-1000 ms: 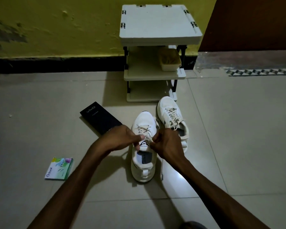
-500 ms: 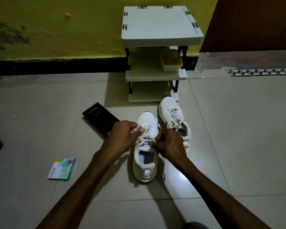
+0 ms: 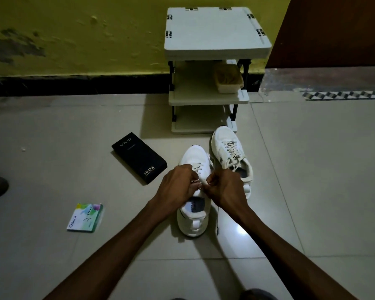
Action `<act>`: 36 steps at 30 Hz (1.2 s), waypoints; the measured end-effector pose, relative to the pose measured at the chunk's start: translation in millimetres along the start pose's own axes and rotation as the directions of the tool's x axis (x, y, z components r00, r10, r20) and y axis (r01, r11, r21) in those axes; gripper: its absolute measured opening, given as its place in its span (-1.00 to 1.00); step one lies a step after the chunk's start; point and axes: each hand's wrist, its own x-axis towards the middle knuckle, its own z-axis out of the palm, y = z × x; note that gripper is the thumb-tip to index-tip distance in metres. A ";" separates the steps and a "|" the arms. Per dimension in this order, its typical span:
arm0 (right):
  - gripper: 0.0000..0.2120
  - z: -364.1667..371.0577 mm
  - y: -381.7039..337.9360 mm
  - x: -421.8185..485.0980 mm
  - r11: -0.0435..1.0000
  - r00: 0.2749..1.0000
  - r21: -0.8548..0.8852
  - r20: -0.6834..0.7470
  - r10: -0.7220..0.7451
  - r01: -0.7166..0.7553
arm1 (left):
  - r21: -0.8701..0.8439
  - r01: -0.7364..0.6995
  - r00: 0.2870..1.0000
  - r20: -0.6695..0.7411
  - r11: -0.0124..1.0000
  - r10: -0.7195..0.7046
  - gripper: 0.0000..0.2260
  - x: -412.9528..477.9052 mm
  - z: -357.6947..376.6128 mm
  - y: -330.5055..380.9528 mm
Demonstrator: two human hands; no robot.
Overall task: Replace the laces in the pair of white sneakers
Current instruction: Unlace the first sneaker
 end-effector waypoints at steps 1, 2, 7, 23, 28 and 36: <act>-0.83 -0.8 0.1 -0.7 1.000 1.000 0.003 -0.007 0.009 -0.009 | -0.027 0.020 1.000 -0.019 0.999 -0.020 -0.83 -2.3 3.2 0.6; -0.85 -1.1 1.0 -1.2 1.000 1.000 0.013 -0.020 0.018 -0.018 | -0.049 0.029 0.999 -0.035 0.998 -0.030 -0.85 -5.3 5.7 0.8; -0.86 -3.2 6.9 -0.1 0.999 0.999 0.039 0.024 0.026 -0.027 | -0.154 0.084 0.989 -0.108 0.985 -0.101 -0.81 -24.7 -5.4 -5.2; -0.72 5.5 -10.5 -1.0 0.931 0.979 -0.304 0.048 -0.199 0.204 | 0.030 0.456 0.887 -0.088 0.889 -0.452 -0.36 -27.4 -3.2 -2.3; -0.71 5.6 -18.5 -5.2 0.910 0.974 -0.352 0.020 -0.224 0.217 | 0.075 0.403 0.904 -0.188 0.912 -0.384 -0.36 -19.3 11.9 0.7; -0.78 11.6 -6.6 -2.8 0.937 0.966 -0.246 -0.017 -0.259 0.247 | 0.100 0.380 0.911 -0.212 0.919 -0.353 -0.69 -18.4 20.7 7.0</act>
